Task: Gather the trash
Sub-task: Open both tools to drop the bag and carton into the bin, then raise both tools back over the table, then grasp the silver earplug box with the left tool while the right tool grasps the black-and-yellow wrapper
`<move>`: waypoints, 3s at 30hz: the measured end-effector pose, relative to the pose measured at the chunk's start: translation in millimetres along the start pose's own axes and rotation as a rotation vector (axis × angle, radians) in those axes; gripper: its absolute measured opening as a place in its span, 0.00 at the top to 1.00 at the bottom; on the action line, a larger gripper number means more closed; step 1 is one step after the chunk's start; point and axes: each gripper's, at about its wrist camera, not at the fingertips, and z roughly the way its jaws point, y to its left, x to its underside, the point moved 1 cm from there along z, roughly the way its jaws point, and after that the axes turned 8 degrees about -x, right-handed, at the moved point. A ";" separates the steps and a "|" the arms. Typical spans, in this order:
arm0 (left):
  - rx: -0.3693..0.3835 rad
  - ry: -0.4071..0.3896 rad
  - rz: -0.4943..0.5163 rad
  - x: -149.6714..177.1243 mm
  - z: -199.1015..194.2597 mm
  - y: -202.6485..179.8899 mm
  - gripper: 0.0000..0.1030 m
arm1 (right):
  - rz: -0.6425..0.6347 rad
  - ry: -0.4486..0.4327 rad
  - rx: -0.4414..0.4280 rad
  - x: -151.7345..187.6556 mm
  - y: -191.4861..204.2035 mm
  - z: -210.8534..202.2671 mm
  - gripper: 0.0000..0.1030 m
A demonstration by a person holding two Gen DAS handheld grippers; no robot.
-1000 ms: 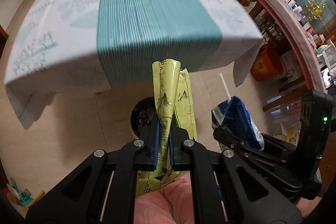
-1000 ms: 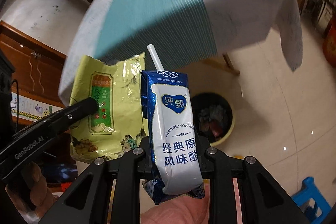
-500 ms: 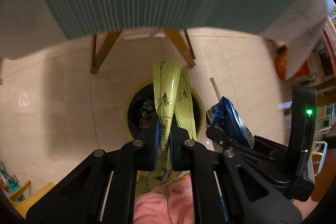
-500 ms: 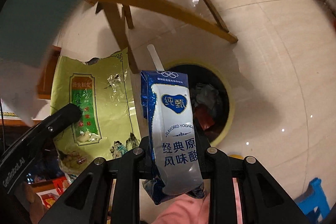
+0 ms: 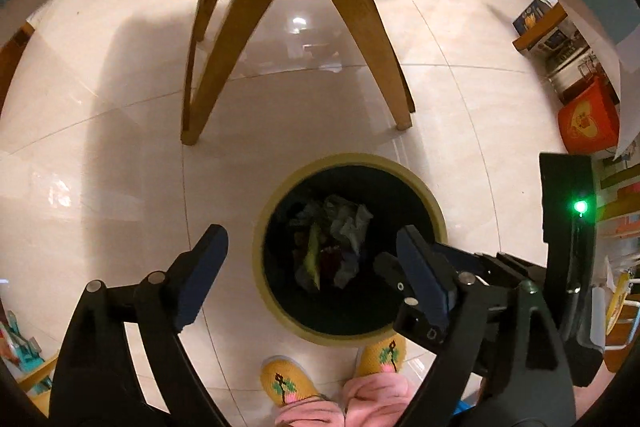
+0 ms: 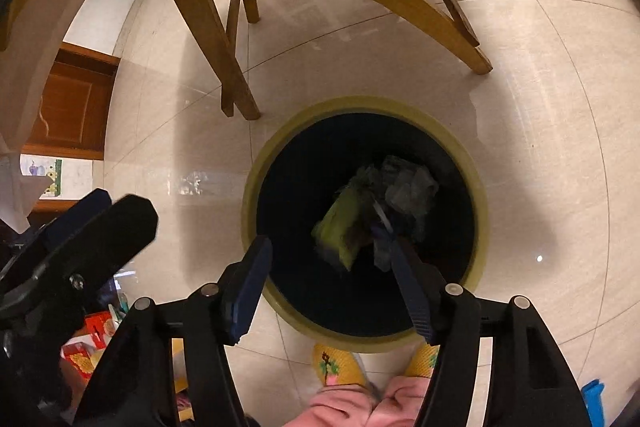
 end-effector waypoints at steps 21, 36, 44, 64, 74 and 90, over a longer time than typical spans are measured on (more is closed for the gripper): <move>0.027 -0.023 -0.007 27.6 -168.6 28.2 0.04 | 0.074 -0.169 0.004 21.2 54.2 -178.9 0.38; 0.099 -0.201 0.089 2.9 -387.7 50.2 0.04 | -0.019 -0.387 -0.024 68.0 178.1 -402.8 0.38; 0.070 -0.435 0.131 -35.5 -480.8 67.6 0.04 | -0.138 -0.575 0.004 61.6 241.6 -498.7 0.36; 0.000 -0.440 -0.001 -191.3 -451.6 84.8 0.04 | -0.267 -0.604 -0.004 -117.4 272.5 -498.5 0.35; -0.026 -0.220 -0.208 -336.2 -329.3 78.4 0.04 | -0.332 -0.403 -0.038 -323.4 224.3 -434.4 0.30; -0.103 -0.004 -0.316 -465.8 -179.2 78.7 0.04 | -0.362 -0.214 -0.059 -544.2 189.7 -323.6 0.30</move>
